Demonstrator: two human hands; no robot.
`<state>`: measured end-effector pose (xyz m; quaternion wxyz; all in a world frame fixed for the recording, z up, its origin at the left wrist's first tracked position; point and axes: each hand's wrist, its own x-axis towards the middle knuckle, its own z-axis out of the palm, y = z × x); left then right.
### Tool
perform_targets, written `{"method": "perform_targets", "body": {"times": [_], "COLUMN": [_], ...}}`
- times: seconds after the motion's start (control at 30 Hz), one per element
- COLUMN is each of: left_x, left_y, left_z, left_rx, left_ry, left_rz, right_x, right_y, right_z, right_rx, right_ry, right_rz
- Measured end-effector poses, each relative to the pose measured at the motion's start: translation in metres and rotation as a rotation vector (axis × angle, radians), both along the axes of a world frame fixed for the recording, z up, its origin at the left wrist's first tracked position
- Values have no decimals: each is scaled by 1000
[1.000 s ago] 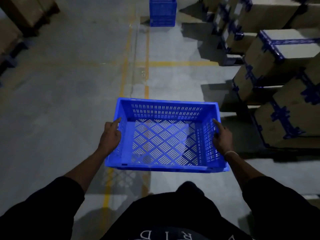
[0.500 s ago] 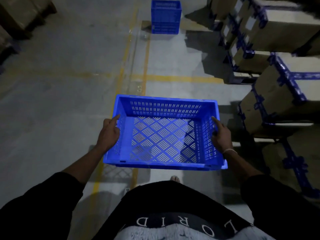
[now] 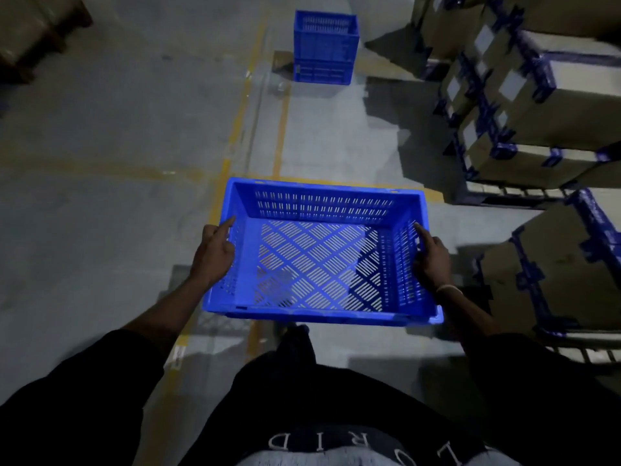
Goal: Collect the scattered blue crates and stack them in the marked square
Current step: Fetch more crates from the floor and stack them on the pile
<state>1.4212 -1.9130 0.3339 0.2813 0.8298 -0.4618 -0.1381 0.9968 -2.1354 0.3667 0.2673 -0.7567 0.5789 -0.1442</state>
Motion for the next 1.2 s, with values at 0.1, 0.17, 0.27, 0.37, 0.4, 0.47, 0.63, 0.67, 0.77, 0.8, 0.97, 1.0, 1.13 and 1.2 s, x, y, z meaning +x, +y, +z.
{"method": "perform_targets", "body": {"times": [0.1,0.17,0.27,0.37,0.4,0.47,0.63,0.67,0.77,0.8,0.97,1.0,1.13,1.2], "left_x": [49,80,126,158,170,190,230,238,263,271,307,314,345,367], "left_y": [-69,-110,-169,-223,-243,-282,-392,-416,-490,-514,-630,-651,-732,-775], "left_z": [-4,-1,8,18,19,17,7,3,-3,-2,12,13,18,16], "left_rx": [0,-2,11,16,9,7,10,12,8,12,-13,-17,-19,-24], "left_ry": [21,19,2,-6,-8,-6,-3,-2,0,-4,-13,-11,10,3], "left_rz": [18,-19,-37,-60,-68,-60,-52,-49,-28,-18,-17,-11,12,8], "right_x": [47,74,109,140,150,170,218,228,256,265,303,312,349,368], "right_y": [-65,-102,-155,-205,-224,-263,-377,-402,-474,-499,-623,-646,-727,-773], "right_z": [-7,-4,-1,0,-1,-3,-13,-16,-17,-15,2,6,13,10], "right_rx": [-11,-27,-30,-20,-16,-11,0,-5,-1,-8,-9,-16,-26,-51], "right_ry": [26,11,7,-12,-16,-15,-36,-50,-77,-80,-77,-72,-79,-65], "right_rz": [-16,-6,-9,-19,-18,-28,-39,-38,-50,-49,-36,-44,-24,-17]}}
